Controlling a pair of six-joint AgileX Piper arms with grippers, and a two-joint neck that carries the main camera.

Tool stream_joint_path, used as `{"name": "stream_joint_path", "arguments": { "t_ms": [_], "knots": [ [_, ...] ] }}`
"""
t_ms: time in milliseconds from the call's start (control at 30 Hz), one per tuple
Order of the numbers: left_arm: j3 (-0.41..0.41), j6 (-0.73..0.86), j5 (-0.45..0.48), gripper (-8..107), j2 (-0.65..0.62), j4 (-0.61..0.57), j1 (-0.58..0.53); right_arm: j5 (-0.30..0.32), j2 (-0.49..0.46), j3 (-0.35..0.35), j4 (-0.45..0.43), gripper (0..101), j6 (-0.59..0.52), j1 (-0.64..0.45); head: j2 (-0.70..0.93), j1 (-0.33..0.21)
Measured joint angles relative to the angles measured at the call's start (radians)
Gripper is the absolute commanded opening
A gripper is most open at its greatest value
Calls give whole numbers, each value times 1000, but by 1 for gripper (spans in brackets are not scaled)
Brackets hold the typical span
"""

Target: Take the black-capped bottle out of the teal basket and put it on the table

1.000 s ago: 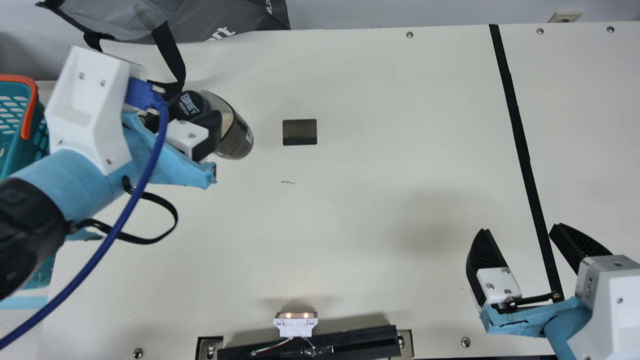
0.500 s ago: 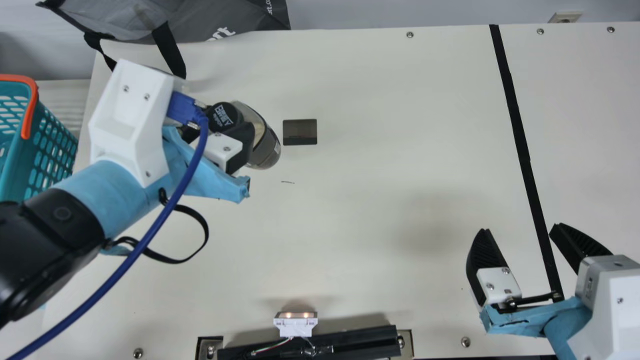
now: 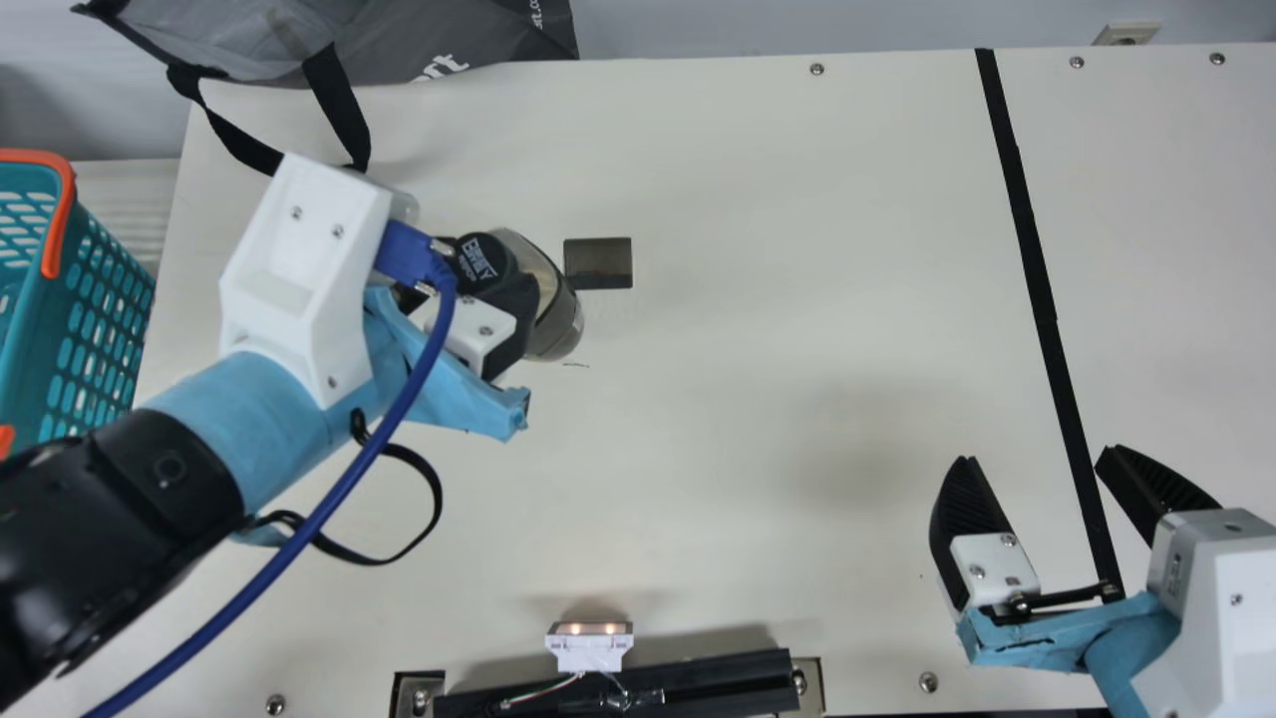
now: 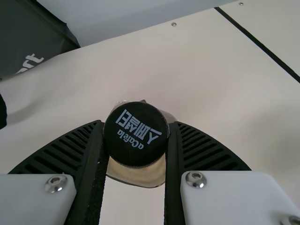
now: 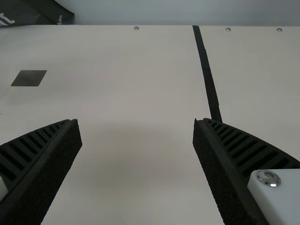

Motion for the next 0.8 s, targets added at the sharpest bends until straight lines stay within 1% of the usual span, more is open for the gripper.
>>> {"name": "stream_joint_path", "arguments": {
  "t_ms": [500,800],
  "knots": [
    [62,-116,-47,0,20,71,-52,2,0,0,0,91,0,0,0,0],
    [73,-177,-72,0,49,122,-75,1,0,0,0,91,0,0,0,0]
  ]
}}
